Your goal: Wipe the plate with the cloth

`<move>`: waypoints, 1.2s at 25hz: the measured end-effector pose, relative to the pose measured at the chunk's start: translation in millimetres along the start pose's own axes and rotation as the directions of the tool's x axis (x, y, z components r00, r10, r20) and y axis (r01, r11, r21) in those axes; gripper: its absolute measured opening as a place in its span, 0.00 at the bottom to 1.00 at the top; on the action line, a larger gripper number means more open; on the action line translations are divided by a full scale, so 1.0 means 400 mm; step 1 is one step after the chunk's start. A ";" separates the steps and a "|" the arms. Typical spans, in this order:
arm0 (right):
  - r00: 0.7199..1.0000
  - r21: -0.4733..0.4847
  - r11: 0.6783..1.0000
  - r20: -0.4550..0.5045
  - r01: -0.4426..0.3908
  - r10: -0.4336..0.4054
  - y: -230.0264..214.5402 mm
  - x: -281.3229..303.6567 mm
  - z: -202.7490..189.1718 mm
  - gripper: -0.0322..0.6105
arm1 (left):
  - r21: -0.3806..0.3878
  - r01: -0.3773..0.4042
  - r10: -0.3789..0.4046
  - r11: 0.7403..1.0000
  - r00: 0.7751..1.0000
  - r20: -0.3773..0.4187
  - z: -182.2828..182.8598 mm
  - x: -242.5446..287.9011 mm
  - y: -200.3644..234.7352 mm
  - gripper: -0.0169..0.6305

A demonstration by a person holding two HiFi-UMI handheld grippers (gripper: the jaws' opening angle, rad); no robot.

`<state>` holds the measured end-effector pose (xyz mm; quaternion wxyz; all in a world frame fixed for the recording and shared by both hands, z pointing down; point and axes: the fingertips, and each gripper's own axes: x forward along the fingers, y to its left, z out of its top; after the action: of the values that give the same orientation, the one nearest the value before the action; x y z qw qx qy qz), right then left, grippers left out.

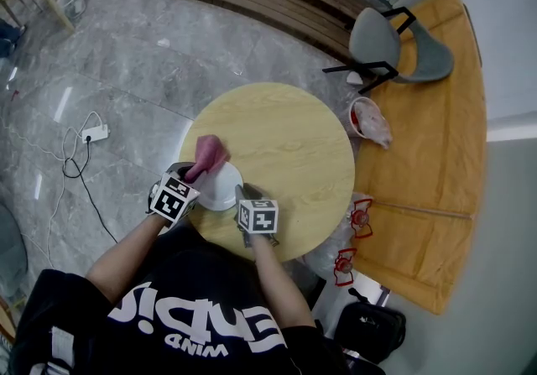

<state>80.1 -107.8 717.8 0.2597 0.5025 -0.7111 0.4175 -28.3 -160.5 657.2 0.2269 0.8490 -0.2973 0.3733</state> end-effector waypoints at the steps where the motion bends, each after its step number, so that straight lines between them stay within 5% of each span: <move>1: 1.000 0.001 1.000 0.001 0.001 -0.001 0.001 -0.001 0.002 0.20 | 0.007 0.011 -0.012 1.000 1.000 0.004 0.005 -0.004 -0.014 0.10; 13: 1.000 -0.007 1.000 0.008 0.011 -0.011 0.006 0.000 0.001 0.20 | 0.118 0.205 -0.191 0.972 0.974 -0.124 -0.075 0.066 -0.225 0.10; 30: 0.999 -0.017 0.999 0.016 0.032 -0.031 0.008 0.000 0.000 0.20 | 0.160 0.220 -0.185 0.962 0.961 -0.207 -0.108 0.122 -0.239 0.10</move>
<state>77.0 -107.4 716.6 0.2649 0.5147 -0.7088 0.4031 41.3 -81.9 705.8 0.2132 0.8526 -0.1504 0.4528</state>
